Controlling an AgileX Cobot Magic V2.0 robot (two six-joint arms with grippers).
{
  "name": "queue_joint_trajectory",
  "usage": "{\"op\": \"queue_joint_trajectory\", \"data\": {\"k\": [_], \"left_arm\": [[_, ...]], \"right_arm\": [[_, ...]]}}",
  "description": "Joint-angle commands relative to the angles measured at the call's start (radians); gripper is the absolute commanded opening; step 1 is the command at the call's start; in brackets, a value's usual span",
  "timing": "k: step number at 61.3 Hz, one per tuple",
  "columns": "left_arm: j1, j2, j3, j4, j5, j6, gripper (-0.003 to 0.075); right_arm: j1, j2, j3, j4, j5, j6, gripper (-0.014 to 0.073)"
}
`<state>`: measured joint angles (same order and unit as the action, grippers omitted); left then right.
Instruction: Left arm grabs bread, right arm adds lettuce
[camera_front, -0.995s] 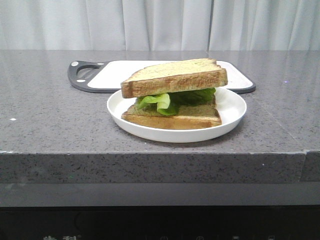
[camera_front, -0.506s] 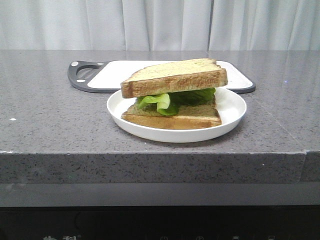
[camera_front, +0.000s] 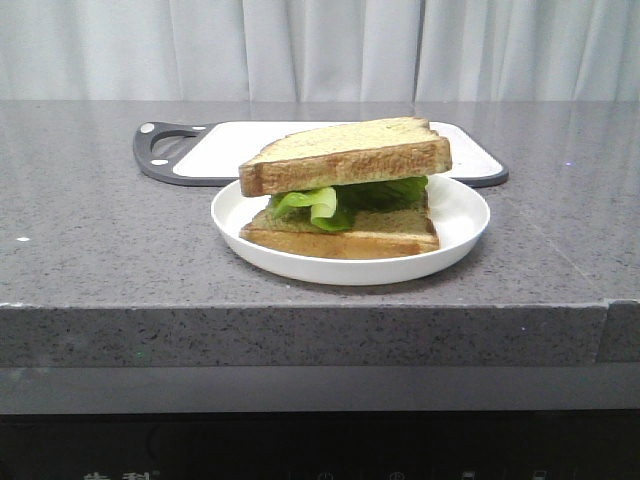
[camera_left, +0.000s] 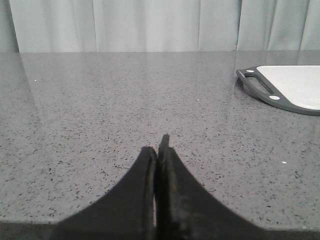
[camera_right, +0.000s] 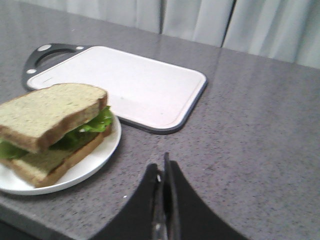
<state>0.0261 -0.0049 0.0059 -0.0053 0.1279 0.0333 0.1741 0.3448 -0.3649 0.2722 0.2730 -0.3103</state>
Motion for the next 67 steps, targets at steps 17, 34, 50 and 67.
{"op": "queue_joint_trajectory", "data": {"k": [17,34,50,67], "left_arm": [[0.003,-0.020,0.007,-0.009,-0.077,-0.010,-0.0019],[0.003,-0.020,0.007,-0.009,-0.077,-0.010,-0.0019],[0.003,-0.019,0.007,-0.009,-0.077,-0.010,-0.0019],[0.003,-0.019,0.007,-0.009,-0.077,-0.010,-0.0019]], "right_arm": [[-0.183,-0.208,0.222,-0.141,-0.214,0.250,-0.0050],[-0.236,-0.372,0.363,-0.141,-0.196,0.250,-0.0050],[-0.236,-0.374,0.388,-0.140,-0.211,0.251,-0.0050],[-0.236,-0.374,0.388,-0.140,-0.211,0.251,-0.0050]]}}
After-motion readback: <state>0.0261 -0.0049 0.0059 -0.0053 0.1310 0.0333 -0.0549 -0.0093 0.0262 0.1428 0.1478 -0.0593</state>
